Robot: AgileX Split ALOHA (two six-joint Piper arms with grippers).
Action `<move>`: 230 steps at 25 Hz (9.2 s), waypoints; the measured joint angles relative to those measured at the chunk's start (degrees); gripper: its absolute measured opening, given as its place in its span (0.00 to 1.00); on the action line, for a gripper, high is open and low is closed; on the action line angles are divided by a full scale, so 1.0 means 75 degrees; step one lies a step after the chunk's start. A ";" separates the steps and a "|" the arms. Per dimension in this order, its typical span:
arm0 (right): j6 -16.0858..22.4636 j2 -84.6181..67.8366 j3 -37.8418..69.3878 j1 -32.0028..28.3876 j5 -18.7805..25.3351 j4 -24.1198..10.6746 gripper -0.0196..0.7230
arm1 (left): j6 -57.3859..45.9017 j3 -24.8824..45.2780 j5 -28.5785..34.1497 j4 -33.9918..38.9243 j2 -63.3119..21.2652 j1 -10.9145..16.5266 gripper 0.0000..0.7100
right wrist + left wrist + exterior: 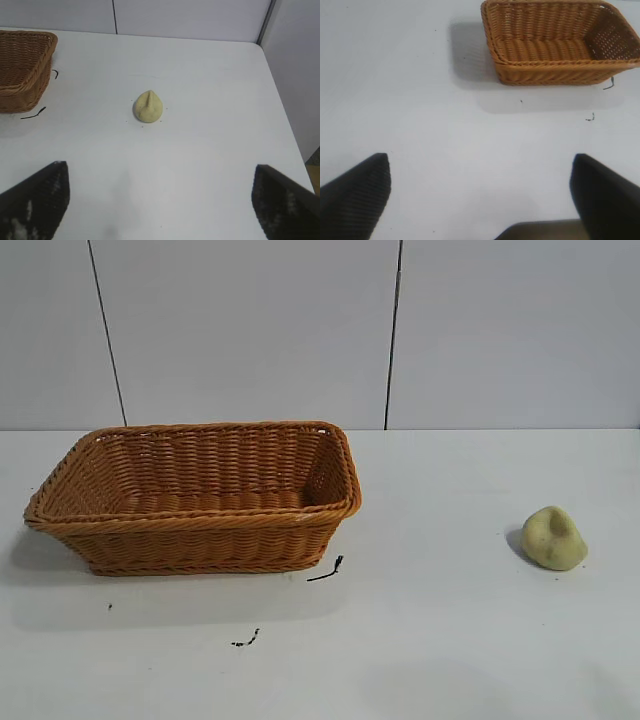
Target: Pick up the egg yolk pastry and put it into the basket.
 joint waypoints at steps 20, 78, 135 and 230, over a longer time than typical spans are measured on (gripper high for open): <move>0.0000 0.3624 -0.1005 0.0000 0.0033 0.0034 0.95 | 0.0000 0.0000 0.0000 0.0000 0.0000 0.0000 0.98; 0.0247 1.6089 -0.6204 0.0792 -0.2041 -0.0248 0.86 | 0.0000 0.0000 0.0000 0.0000 0.0000 0.0000 0.98; 0.0668 1.8544 -1.3254 0.5702 0.0395 -0.0255 0.29 | 0.0000 0.0000 0.0000 0.0000 0.0000 0.0000 0.98; 0.0191 0.6125 -0.1428 0.0731 0.0796 -0.0193 0.95 | 0.0000 0.0000 0.0000 0.0000 0.0000 0.0000 0.98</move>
